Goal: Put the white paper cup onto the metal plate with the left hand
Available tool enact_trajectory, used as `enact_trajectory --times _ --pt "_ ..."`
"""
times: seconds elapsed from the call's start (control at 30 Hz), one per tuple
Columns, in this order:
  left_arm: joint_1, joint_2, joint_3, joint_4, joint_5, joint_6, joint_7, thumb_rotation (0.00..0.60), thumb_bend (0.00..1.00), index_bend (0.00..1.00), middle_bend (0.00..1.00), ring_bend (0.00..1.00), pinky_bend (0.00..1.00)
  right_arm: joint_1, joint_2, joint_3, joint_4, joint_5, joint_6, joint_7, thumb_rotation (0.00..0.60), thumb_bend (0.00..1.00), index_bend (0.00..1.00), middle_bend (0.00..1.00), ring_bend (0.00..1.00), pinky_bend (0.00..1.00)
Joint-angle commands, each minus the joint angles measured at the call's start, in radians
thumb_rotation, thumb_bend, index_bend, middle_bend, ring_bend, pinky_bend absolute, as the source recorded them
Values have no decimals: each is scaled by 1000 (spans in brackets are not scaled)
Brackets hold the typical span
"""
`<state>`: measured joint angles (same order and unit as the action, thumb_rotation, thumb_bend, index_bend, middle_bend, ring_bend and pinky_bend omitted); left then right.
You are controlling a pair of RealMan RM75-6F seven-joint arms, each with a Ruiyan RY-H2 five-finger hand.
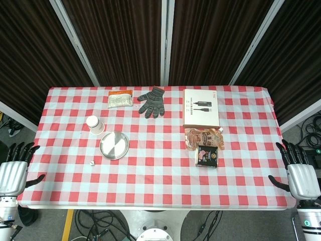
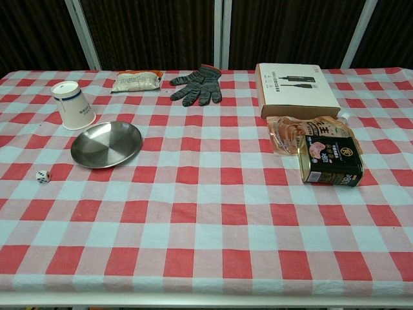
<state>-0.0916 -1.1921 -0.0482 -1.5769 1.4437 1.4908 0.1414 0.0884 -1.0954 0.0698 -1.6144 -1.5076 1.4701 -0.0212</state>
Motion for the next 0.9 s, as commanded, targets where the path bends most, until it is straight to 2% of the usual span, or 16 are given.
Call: enact_trajectory --times 0.03,0.27,0.4,0.47,0.57,0.67,0.9 --pt "7 1 1 -7 -15 -3 2 600 0 172 124 62 14 4 1 -2 1 -8 -5 7 600 81 0 15 0 0" --pt "3 17 7 -26 -7 -21 -4 600 0 172 124 63 14 7 12 -1 -2 -24 6 24 600 86 0 17 0 0" --pt "-34 29 -9 -33 9 -55 -18 600 0 190 149 73 37 4 22 1 -5 -39 26 27 600 90 0 19 0 0" --pt "-65 22 -23 -25 20 -85 -45 600 0 234 229 159 147 3 27 3 -4 -43 35 34 600 89 0 27 0 0" --pt "-126 21 -32 -21 14 -188 -126 600 0 318 400 364 454 1 31 7 -2 -43 43 37 600 89 0 42 0 0" --pt "-191 2 -42 9 -4 -295 -164 600 0 390 546 534 659 1 36 7 -4 -40 42 37 600 89 0 49 0 0" --pt "-327 -91 -49 121 -36 -513 -220 600 37 435 734 743 853 9 44 12 -12 -25 24 27 600 90 0 69 0 0"
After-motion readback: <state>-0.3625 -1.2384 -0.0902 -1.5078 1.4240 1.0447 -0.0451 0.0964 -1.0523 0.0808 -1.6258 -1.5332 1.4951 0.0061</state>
